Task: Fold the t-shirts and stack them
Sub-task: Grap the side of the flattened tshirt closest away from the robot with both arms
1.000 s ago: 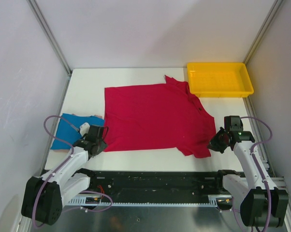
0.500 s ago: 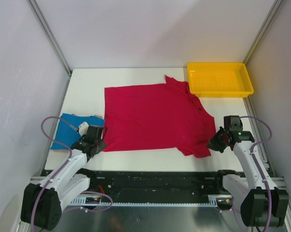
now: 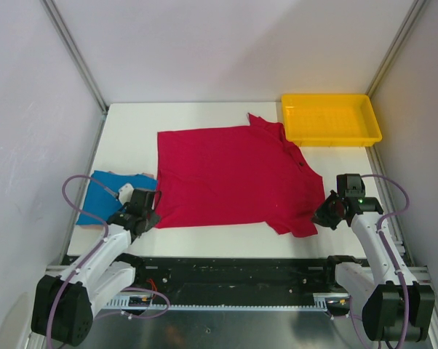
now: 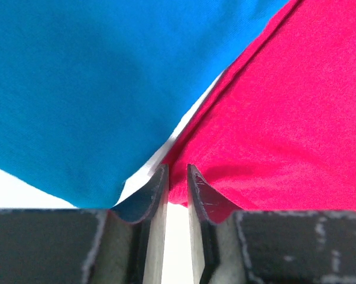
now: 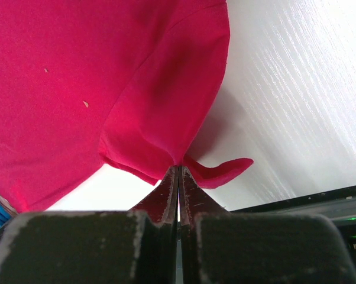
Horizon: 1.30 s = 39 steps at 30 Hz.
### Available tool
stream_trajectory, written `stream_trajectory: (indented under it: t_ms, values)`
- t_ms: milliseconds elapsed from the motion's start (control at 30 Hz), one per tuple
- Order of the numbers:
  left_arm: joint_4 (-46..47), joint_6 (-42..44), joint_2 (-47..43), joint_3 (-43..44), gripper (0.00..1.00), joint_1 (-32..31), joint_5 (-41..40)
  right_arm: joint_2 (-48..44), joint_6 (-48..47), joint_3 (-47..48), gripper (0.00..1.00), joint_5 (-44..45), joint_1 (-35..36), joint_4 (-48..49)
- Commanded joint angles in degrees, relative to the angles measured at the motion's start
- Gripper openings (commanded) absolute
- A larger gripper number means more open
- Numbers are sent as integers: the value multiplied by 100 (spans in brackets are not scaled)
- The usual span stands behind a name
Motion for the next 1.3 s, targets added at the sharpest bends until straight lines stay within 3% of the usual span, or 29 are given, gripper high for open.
stream_trajectory:
  t_ms: [0, 367, 533, 833, 1267]
  values:
    - [19, -26, 22, -1, 21, -22, -102, -8, 43, 38, 0, -7, 31, 102]
    - [8, -133, -136, -81, 1, -27, 24, 24, 33, 32, 0, -16, 34, 134]
    - [-133, -350, -474, -159, 0, -22, 73, 51, 21, 16, 0, 4, 32, 161]
    - [-651, -1171, -1857, -450, 0, -18, -81, 120, 8, -21, 0, 50, 32, 208]
    - [-1282, -1754, -2207, -572, 0, -31, -373, -4, -105, -15, 0, 31, -327, 63]
